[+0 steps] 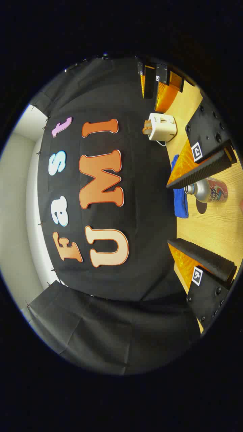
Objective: Open the teacup lid with one hand, grasp the water bottle and pour water into the teacup with the other hand; after pouring, place the water bottle on the coaster and then close the teacup lid.
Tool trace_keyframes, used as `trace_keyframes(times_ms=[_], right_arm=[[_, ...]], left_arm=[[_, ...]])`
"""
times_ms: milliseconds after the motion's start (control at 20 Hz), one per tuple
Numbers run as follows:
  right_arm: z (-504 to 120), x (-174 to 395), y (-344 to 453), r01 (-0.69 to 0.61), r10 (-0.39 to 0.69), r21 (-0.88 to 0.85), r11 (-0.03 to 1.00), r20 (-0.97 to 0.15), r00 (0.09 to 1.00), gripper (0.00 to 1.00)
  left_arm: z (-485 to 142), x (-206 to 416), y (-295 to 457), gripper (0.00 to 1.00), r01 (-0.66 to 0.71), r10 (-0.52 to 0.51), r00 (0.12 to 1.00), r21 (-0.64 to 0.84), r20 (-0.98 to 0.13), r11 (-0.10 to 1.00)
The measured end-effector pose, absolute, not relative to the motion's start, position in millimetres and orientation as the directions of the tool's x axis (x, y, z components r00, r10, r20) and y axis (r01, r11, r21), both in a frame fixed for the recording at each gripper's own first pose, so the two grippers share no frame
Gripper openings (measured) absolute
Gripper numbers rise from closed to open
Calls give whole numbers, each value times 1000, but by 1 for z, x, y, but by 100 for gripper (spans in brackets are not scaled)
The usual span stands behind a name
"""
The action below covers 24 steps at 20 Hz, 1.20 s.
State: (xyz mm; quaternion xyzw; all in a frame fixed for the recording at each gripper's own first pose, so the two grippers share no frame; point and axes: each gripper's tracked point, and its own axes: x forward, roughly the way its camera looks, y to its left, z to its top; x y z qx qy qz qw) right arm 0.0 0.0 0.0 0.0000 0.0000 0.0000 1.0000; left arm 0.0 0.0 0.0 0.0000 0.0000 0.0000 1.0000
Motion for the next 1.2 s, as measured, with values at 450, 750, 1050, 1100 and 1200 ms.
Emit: trace_keyframes(times_ms=[450, 750, 1050, 1100, 1200], right_arm=[[-1, -2, -4, 13, -13, 12, 1000, 2, 1000, 96], [-4, -2, 0, 3, -3, -5, 1000, -5, 1000, 99], [-33, 6, 19, -54, 54, 0, 999, -69, 996, 89], [-40, 8, 24, -74, 73, 1, 997, -80, 994, 90], [-58, 13, 33, -100, 99, 3, 995, -119, 988, 83]], left_arm=[[-11, 4, 8, 100, -22, 21, 999, -18, -40, 1000], [-15, 2, 16, 94, -38, 35, 998, -47, -54, 998], [-28, -1, 12, 94, -5, 1, 996, -47, -86, 999], [-33, -2, 11, 94, 1, -5, 996, -44, -95, 999], [-33, -3, 14, 100, 2, -6, 995, -40, -101, 999]])
